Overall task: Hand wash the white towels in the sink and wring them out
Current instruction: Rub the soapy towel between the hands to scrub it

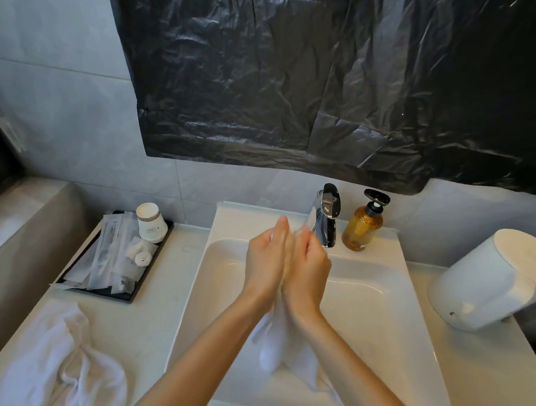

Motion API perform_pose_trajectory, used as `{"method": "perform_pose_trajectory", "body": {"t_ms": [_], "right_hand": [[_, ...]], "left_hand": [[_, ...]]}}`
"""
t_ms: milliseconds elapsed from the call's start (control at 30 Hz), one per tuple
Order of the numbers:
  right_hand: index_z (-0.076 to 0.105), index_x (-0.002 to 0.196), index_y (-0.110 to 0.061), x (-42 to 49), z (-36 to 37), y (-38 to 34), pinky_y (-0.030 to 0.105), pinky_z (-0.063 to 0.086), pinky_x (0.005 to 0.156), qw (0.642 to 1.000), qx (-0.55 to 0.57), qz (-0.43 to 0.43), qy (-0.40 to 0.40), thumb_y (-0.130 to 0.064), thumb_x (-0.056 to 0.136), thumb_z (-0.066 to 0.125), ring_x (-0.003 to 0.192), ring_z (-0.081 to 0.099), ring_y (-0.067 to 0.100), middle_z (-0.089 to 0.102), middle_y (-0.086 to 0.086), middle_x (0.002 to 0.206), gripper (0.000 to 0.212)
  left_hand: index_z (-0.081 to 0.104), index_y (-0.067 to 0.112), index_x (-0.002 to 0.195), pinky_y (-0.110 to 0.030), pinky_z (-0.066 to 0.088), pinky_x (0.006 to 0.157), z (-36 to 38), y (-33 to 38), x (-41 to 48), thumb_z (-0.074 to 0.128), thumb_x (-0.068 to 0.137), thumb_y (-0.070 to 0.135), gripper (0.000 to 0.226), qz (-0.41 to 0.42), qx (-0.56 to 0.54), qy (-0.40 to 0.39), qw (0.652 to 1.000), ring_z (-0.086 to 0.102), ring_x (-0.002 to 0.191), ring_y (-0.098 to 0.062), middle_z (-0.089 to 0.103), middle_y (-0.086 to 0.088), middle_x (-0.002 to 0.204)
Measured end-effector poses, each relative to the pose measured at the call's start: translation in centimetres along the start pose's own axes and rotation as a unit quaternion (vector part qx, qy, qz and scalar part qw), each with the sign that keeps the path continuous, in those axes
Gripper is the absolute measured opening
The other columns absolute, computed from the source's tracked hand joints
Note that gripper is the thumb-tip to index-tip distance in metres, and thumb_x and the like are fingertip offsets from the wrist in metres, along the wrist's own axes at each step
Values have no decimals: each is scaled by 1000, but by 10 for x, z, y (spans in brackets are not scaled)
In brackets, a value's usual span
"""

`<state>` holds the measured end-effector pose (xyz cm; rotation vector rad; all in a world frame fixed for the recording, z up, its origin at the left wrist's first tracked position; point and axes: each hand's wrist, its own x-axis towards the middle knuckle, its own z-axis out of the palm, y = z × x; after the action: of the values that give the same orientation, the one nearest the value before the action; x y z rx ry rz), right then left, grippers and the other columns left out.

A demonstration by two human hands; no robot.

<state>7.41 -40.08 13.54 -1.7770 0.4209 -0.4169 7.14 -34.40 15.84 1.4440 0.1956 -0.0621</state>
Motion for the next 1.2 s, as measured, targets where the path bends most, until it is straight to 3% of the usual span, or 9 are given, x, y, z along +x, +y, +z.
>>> {"method": "perform_pose_trajectory", "body": {"t_ms": [133, 333, 500, 633, 767, 967, 1067, 1133, 1200], "right_hand": [[48, 63, -13, -13, 1, -8, 35, 38, 55, 995, -39, -76, -49, -31, 101, 43, 56, 47, 16, 53, -4, 55, 42], [45, 63, -10, 18, 1, -4, 30, 33, 57, 999, 10, 23, 19, -27, 101, 41, 56, 40, 13, 49, 2, 58, 42], [49, 61, -15, -10, 4, -7, 31, 38, 59, 998, -24, -43, -31, -29, 102, 43, 55, 47, 11, 52, -4, 56, 44], [41, 57, -17, 29, -8, -5, 30, 34, 61, 994, 75, 42, 60, -26, 101, 43, 57, 41, 14, 45, -3, 53, 45], [43, 60, -19, 23, -22, 13, 26, 32, 57, 991, -43, -4, -129, -29, 101, 45, 57, 39, 8, 42, -6, 56, 42], [44, 64, -14, 42, -55, -7, 15, 30, 48, 979, -15, -44, -196, -26, 102, 45, 47, 37, 1, 37, -5, 55, 40], [58, 79, -6, 40, -49, -15, 22, 37, 63, 960, -47, -82, -264, -29, 101, 46, 65, 47, 5, 50, 0, 68, 34], [61, 87, -2, 37, -43, -19, 27, 42, 70, 950, -49, -102, -290, -28, 101, 46, 73, 53, 8, 57, 8, 76, 33], [62, 90, -2, 38, -41, -24, 25, 46, 74, 953, -33, -99, -286, -26, 101, 46, 78, 59, 8, 65, 7, 80, 32]], "left_hand": [[42, 10, 66, -25, 37, 52, -3, -1, 8, 41, 103, 30, 42, 10, 25, 37, 999, 43, 50, -8, 46, 2, 52], [45, 18, 63, -19, 36, 48, 5, -10, -4, 41, 103, 28, 41, 10, 61, 4, 998, 44, 49, -3, 49, 8, 49], [52, 28, 76, -24, 46, 64, 0, -8, 6, 42, 103, 31, 30, 4, 27, 33, 999, 53, 68, -2, 56, 11, 71], [51, 21, 63, -26, 41, 54, 14, -6, -6, 41, 103, 31, 43, -13, 59, -37, 997, 49, 50, -2, 54, 8, 52], [67, 16, 80, -18, 48, 58, -3, 1, 5, 42, 102, 40, 41, -56, 26, -48, 997, 64, 67, -9, 70, -1, 74], [36, 25, 54, -33, 28, 58, -58, -15, 38, 43, 99, 48, 51, 76, 280, -22, 957, 39, 57, -15, 37, 10, 51], [56, 29, 80, -24, 40, 68, -59, -17, 38, 36, 102, 42, 33, 105, 375, -82, 918, 57, 81, -12, 60, 14, 78], [58, 30, 109, -4, 38, 77, -49, -9, 27, 31, 105, 37, 29, 103, 295, -155, 937, 55, 96, 9, 59, 24, 103], [60, 24, 113, -1, 37, 79, -38, -7, 21, 31, 106, 33, 30, 103, 231, -200, 947, 55, 95, 11, 60, 24, 104]]}}
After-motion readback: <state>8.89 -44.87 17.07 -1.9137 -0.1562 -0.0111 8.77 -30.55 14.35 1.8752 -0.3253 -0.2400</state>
